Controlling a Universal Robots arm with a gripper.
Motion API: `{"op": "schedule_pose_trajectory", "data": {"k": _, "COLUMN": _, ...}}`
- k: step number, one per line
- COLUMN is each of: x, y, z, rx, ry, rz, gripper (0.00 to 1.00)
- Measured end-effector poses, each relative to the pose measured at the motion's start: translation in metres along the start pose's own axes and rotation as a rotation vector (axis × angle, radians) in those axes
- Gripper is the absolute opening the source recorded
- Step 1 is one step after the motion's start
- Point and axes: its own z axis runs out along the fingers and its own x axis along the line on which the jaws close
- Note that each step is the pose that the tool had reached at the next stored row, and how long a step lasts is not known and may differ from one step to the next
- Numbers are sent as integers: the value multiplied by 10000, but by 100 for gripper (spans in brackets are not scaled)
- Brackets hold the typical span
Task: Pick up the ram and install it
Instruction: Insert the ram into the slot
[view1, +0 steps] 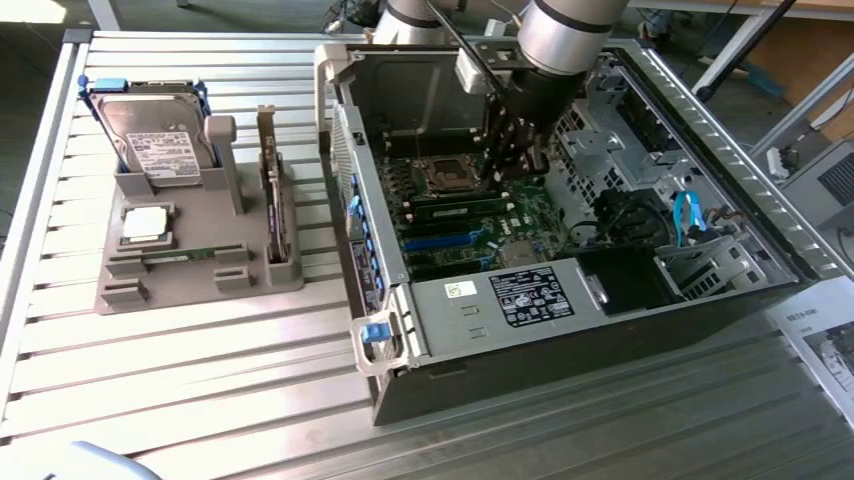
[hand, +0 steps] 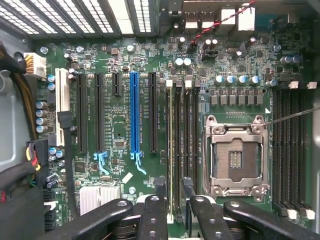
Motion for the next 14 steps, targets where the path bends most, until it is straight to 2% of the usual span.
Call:
{"op": "schedule_pose_trajectory", "data": {"k": 4, "x": 0, "y": 1, "z": -52, "rx": 1, "ry": 24, "rz": 0, "gripper": 25}}
{"op": "schedule_pose_trajectory", "data": {"k": 14, "x": 0, "y": 5, "z": -225, "rx": 0, "ry": 34, "rz": 1, "gripper": 25}}
